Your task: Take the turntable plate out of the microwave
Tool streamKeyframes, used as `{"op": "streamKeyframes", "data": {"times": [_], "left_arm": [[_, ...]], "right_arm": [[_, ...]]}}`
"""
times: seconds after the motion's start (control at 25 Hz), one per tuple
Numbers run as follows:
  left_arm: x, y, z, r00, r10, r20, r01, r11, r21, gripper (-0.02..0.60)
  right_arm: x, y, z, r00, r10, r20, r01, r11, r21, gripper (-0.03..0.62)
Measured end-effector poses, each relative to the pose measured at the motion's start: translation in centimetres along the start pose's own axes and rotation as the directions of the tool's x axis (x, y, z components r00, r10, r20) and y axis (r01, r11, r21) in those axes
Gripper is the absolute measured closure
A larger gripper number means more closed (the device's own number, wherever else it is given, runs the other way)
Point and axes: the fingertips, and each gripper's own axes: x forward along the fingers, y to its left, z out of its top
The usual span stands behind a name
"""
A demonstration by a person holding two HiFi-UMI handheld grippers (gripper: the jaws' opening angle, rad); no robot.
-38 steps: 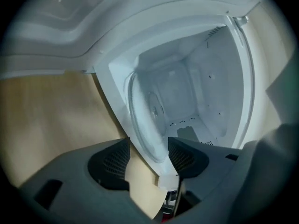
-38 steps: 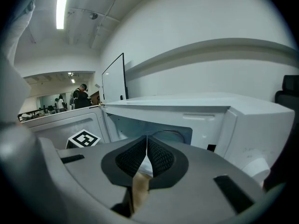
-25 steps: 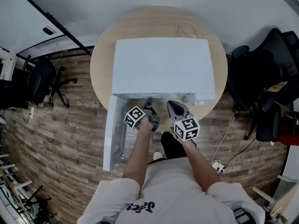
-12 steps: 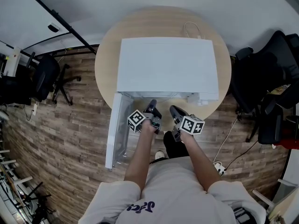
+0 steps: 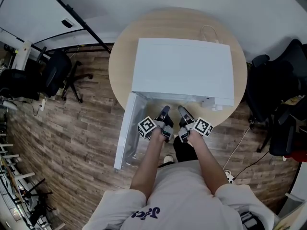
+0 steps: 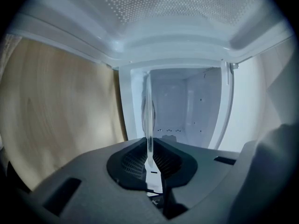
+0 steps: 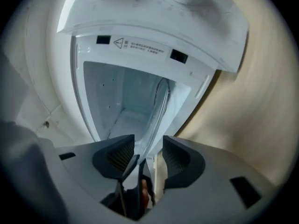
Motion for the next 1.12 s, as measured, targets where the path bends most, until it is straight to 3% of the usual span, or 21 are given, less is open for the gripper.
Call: {"op": "streamKeyframes", "data": {"times": [0.16,0.28,0.44,0.56,0.88,1.12], "left_arm": [[-1.3,0.6,-0.7,1.0,0.021,-0.003,-0.021,1.0,-0.009,0.543],[-2.4,0.5,-1.7,1.0,0.012,-0.017,-0.012,1.0,-0.022,0.543],[-3.5,0.3,-2.9,0.999,0.003,-0.038,-0.004,1.0,-0.026,0.542],[-4.2,0.3,-3.5,0.999,0.01,-0.051,-0.011,1.0,-0.015,0.541],[-5.7,0.8,-4.3,0.996,0.038,-0.076,-0.036,0.999,0.023,0.541],[-7.0,1.5,-5.1,0.996,0.035,-0.084,-0.034,0.999,0.015,0.541]], "right_arm": [[0.5,-1.1,1.1,0.995,0.03,0.096,-0.041,0.992,0.119,0.414],[1.3,-0.6,1.2,0.994,0.054,0.1,-0.066,0.99,0.125,0.414],[1.9,-1.3,1.2,0.995,0.017,0.097,-0.031,0.99,0.138,0.414],[2.6,-0.8,1.2,0.995,0.048,0.091,-0.061,0.988,0.143,0.416],[2.2,-1.9,0.3,0.994,-0.008,0.107,-0.021,0.965,0.26,0.549],[1.1,-2.2,-0.9,0.996,-0.019,0.09,-0.01,0.948,0.317,0.562]]}}
